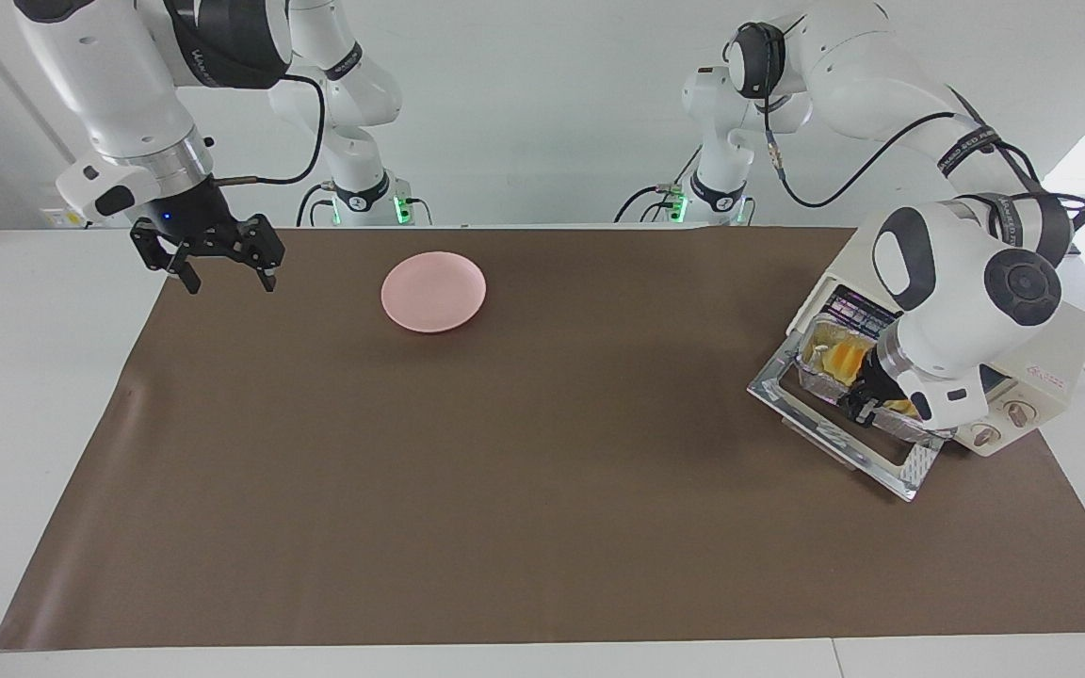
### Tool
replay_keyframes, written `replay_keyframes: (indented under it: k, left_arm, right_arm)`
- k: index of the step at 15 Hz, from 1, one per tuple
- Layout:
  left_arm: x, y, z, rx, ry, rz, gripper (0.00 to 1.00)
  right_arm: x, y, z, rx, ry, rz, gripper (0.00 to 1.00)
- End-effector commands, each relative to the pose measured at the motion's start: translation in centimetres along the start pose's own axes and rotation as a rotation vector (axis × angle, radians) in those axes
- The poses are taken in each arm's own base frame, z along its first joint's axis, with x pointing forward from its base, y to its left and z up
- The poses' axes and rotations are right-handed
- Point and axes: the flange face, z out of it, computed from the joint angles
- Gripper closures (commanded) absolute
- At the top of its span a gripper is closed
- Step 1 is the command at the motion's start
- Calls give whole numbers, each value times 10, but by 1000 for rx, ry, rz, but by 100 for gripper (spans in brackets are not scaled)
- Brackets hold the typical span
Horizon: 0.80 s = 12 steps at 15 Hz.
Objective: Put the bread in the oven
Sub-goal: 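Push the foil tray into the toaster oven with the left gripper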
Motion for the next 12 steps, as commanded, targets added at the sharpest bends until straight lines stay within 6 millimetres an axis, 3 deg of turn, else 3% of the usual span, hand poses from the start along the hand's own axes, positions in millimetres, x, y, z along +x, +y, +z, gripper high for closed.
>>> replay_keyframes:
  k: [1, 4, 9, 12]
  left_arm:
    - [0, -17, 22, 98, -17, -22, 100]
    - [4, -23, 37, 192, -11, 37, 100]
    - [11, -25, 45, 195, -16, 109, 100]
    - [29, -35, 44, 193, 7, 97, 100]
  right_arm:
    - [-2, 1, 2, 18, -34, 19, 0]
    - [-6, 0, 2, 18, -54, 16, 0]
    - [-7, 0, 4, 16, -58, 11, 0]
    - [-7, 0, 3, 16, -58, 11, 0]
